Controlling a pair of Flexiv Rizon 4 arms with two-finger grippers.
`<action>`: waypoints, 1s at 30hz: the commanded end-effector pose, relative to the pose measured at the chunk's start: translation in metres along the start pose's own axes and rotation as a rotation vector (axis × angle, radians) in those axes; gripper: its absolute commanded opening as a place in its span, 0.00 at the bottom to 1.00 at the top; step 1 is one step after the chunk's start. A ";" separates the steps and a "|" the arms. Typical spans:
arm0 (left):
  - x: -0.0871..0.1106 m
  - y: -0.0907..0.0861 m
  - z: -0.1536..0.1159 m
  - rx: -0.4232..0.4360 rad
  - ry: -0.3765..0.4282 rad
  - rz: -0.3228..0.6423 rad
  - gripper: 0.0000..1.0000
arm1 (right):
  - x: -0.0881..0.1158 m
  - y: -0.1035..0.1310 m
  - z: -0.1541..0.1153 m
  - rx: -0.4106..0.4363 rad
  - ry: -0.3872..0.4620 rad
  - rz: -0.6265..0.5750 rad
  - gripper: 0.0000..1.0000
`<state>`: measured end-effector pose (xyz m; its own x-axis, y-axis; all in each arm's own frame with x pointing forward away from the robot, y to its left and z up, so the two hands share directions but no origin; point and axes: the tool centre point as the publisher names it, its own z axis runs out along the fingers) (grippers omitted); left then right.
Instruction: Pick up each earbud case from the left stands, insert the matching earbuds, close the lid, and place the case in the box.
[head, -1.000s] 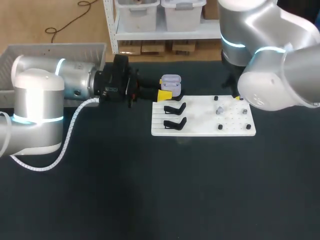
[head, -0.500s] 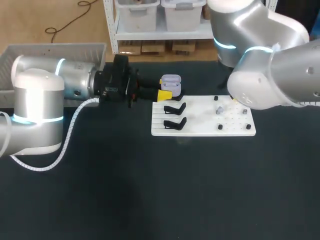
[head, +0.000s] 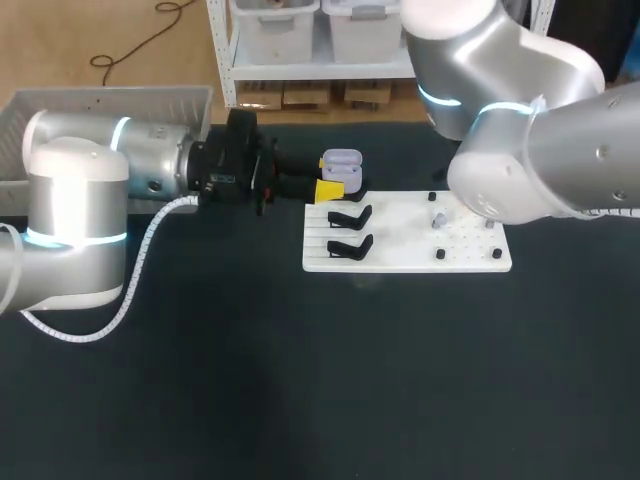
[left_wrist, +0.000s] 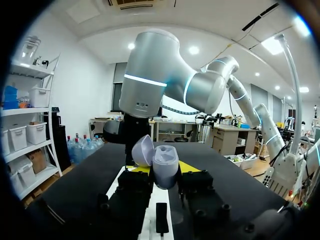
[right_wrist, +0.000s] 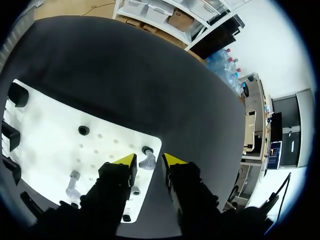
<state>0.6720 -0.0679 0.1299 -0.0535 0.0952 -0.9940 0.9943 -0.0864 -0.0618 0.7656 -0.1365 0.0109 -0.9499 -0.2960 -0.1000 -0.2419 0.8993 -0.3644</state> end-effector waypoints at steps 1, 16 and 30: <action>0.001 0.000 0.000 0.000 -0.001 0.001 0.00 | 0.002 0.001 0.002 0.009 -0.008 0.004 0.30; 0.001 0.000 0.000 0.000 -0.001 0.001 0.00 | 0.001 -0.001 0.006 0.020 -0.010 0.006 0.00; 0.001 0.000 0.000 0.000 -0.001 0.001 0.00 | 0.006 -0.020 -0.076 -0.024 -0.015 0.029 0.00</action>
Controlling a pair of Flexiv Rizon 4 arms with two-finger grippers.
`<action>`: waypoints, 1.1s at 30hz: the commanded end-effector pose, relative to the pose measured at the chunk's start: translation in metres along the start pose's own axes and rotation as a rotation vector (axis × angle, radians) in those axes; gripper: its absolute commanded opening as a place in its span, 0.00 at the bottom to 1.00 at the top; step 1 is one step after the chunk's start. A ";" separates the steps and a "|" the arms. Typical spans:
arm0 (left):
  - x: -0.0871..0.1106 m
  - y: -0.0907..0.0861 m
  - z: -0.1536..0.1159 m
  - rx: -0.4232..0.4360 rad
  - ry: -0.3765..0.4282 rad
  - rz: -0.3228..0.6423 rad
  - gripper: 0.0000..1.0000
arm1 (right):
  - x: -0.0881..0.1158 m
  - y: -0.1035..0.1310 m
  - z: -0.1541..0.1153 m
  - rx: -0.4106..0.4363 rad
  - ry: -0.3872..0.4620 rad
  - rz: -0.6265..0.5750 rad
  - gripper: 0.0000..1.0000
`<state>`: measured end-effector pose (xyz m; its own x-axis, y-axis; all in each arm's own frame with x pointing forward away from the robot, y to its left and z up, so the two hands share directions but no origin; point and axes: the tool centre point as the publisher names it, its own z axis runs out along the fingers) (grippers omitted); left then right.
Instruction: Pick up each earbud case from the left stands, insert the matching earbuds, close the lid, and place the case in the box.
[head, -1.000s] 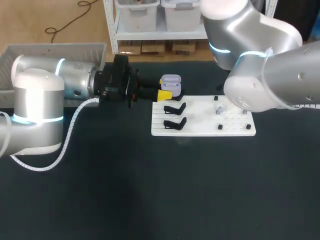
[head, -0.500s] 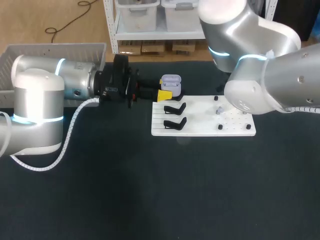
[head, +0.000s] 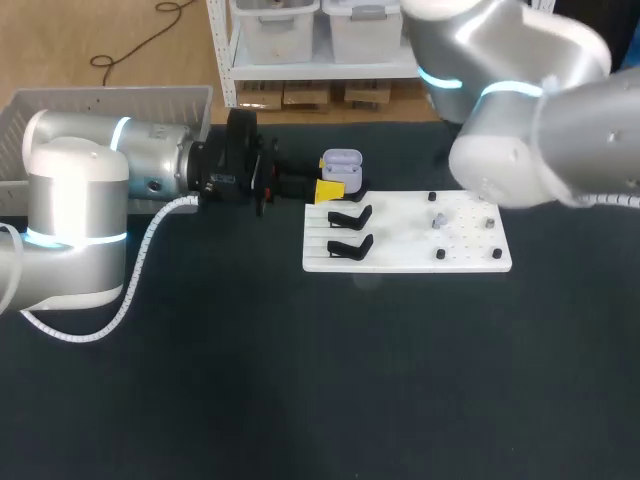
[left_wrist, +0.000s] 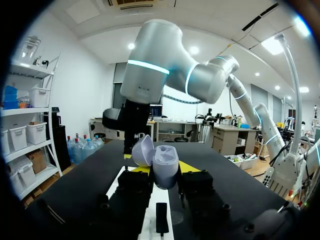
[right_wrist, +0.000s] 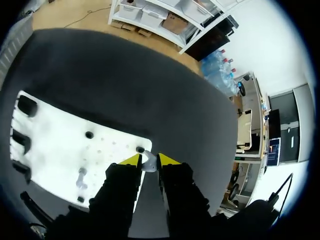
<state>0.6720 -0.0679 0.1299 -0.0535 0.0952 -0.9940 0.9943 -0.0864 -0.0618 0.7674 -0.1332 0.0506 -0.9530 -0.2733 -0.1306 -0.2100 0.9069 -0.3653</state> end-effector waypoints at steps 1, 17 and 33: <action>0.001 0.000 0.000 0.000 -0.001 0.001 0.00 | 0.013 -0.009 -0.049 -0.037 0.015 -0.005 0.00; 0.001 0.000 0.000 0.000 -0.001 0.001 0.00 | 0.030 0.046 -0.160 -0.158 0.114 -0.051 0.00; 0.001 0.000 0.000 0.000 -0.001 0.001 0.00 | 0.033 0.061 -0.168 -0.169 0.106 -0.045 0.00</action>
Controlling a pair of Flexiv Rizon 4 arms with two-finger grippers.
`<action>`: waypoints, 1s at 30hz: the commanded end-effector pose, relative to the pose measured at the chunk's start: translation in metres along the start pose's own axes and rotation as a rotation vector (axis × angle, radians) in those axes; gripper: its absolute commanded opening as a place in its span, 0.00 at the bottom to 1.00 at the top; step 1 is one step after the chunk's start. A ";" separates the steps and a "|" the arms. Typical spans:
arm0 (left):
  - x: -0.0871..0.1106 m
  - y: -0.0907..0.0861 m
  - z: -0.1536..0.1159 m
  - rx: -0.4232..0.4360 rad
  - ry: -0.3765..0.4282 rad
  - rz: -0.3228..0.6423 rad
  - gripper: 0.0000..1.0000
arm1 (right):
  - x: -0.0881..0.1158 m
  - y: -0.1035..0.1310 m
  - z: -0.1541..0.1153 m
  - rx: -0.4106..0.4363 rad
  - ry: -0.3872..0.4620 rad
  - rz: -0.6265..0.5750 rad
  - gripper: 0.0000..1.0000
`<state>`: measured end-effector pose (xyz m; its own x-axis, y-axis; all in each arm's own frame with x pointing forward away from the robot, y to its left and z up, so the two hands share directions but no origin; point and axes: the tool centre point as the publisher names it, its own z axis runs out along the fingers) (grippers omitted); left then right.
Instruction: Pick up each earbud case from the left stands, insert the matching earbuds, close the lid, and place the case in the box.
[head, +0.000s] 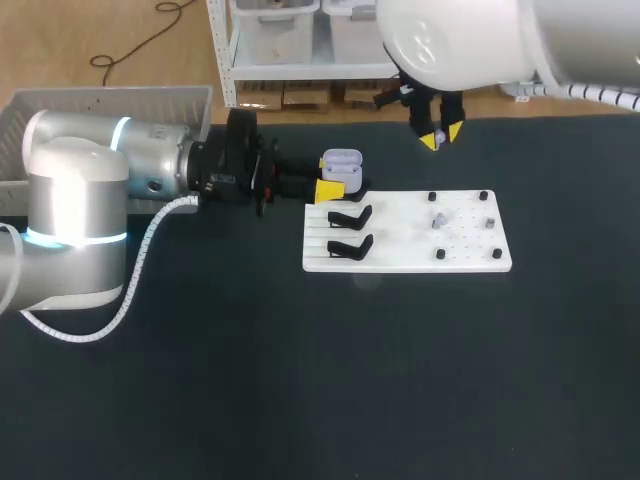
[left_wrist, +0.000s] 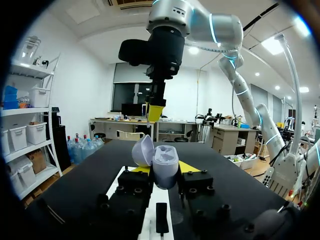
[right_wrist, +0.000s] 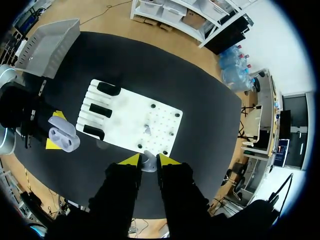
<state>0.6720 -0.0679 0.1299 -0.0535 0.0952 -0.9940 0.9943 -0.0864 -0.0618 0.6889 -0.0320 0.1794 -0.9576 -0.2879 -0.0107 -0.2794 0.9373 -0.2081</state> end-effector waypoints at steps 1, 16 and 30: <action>0.001 0.000 0.000 0.000 -0.001 0.001 0.00 | 0.002 -0.001 0.000 -0.001 -0.006 0.001 0.00; 0.001 0.000 0.000 0.000 -0.001 0.001 0.00 | 0.007 0.017 -0.050 0.030 -0.033 0.051 0.00; 0.001 0.000 0.000 0.000 -0.001 0.001 0.00 | 0.022 0.067 -0.085 0.046 0.114 0.316 0.00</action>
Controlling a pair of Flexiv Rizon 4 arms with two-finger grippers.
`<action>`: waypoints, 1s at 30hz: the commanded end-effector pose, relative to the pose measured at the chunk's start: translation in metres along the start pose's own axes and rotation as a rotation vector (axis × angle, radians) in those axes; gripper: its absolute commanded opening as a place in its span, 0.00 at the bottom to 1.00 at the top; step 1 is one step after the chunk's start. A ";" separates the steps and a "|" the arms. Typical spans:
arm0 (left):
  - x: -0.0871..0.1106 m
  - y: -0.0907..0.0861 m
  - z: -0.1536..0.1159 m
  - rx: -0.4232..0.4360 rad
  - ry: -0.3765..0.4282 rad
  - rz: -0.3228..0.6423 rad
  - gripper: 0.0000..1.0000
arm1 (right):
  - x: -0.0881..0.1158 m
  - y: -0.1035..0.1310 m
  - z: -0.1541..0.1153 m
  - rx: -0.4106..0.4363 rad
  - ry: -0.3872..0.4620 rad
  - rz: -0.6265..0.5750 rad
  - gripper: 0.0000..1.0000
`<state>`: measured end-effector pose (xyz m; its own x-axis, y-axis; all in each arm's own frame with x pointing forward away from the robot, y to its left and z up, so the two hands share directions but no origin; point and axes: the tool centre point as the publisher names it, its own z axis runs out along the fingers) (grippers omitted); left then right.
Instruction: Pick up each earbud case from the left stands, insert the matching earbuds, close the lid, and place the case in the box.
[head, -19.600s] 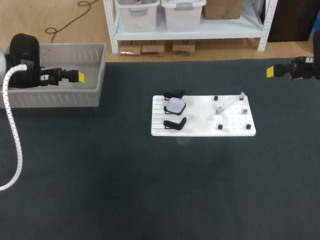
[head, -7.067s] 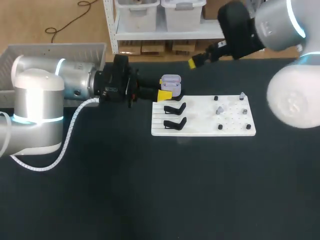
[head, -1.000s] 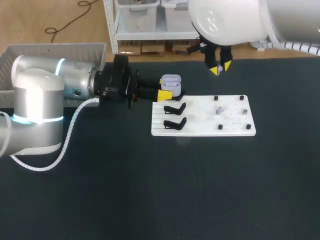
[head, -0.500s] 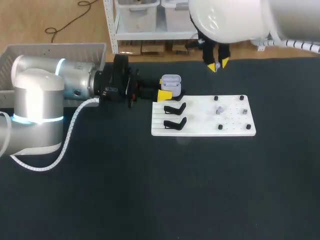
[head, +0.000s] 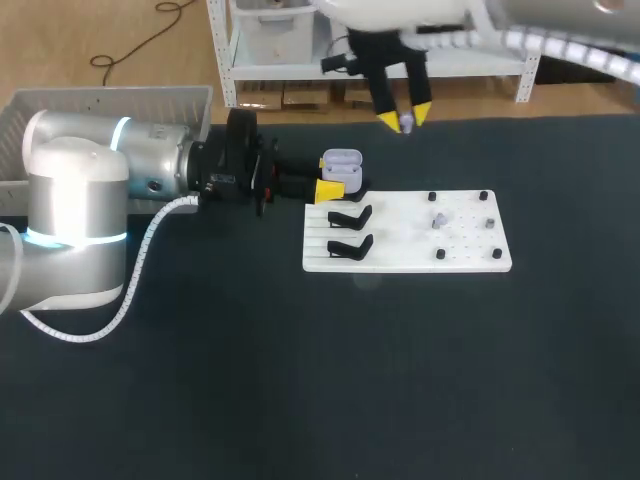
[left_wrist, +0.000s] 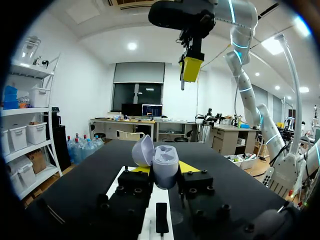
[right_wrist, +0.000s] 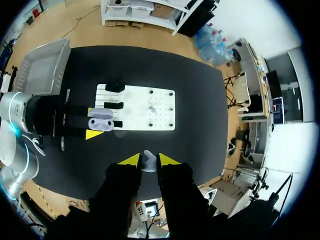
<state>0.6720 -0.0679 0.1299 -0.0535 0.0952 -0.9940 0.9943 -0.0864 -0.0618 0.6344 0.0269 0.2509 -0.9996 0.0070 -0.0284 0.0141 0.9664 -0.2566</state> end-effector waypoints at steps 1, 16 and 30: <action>0.001 0.000 0.000 0.000 -0.001 0.001 0.00 | -0.008 0.016 -0.001 -0.001 0.059 0.031 0.00; 0.001 0.000 0.000 0.000 -0.001 0.001 0.00 | -0.007 0.025 -0.001 -0.008 0.036 0.085 0.00; 0.001 0.000 0.000 0.000 -0.001 0.001 0.00 | -0.016 0.033 0.003 -0.095 0.185 0.530 0.00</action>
<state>0.6720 -0.0678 0.1299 -0.0536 0.0952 -0.9940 0.9943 -0.0863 -0.0619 0.6444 0.0591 0.2391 -0.9339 0.3573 -0.0087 0.3504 0.9105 -0.2195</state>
